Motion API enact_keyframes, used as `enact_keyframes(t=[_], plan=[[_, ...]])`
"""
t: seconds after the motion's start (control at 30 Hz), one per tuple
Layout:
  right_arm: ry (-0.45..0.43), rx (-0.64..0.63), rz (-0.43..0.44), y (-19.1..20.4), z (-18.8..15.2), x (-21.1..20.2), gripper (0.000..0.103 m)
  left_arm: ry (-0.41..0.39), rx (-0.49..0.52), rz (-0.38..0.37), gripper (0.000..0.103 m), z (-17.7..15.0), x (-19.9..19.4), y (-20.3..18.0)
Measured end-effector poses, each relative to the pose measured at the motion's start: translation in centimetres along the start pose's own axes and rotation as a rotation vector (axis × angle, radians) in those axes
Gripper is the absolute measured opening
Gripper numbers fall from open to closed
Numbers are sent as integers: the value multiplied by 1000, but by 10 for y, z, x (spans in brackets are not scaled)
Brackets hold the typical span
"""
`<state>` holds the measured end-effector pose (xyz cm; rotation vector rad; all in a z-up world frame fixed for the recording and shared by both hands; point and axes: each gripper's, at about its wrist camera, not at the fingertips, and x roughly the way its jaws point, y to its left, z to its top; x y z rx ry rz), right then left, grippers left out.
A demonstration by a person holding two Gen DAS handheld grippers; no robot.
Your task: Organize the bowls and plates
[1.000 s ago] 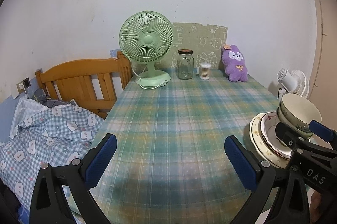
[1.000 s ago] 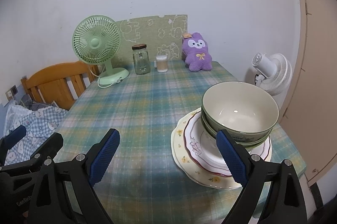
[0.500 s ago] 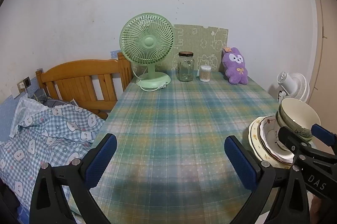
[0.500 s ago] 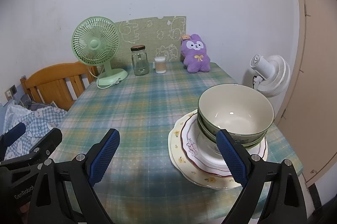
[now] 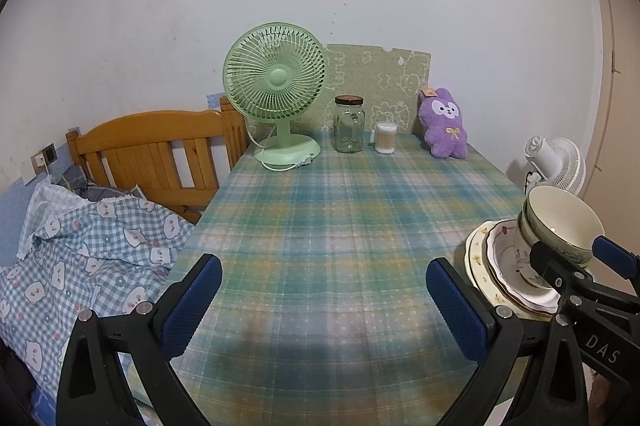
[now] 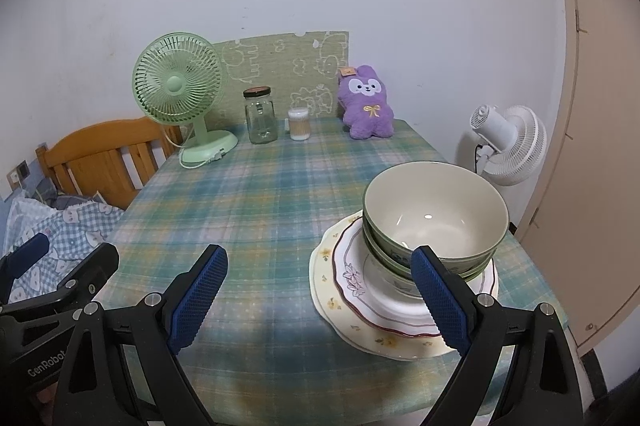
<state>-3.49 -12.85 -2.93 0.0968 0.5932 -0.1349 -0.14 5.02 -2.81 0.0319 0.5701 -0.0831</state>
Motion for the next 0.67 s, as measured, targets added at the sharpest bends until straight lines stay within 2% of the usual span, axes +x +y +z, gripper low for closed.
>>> enact_keyframes(t=[0.67], plan=[[24, 5, 3, -17, -1, -1, 95, 17, -4, 1, 103, -2, -4, -18]])
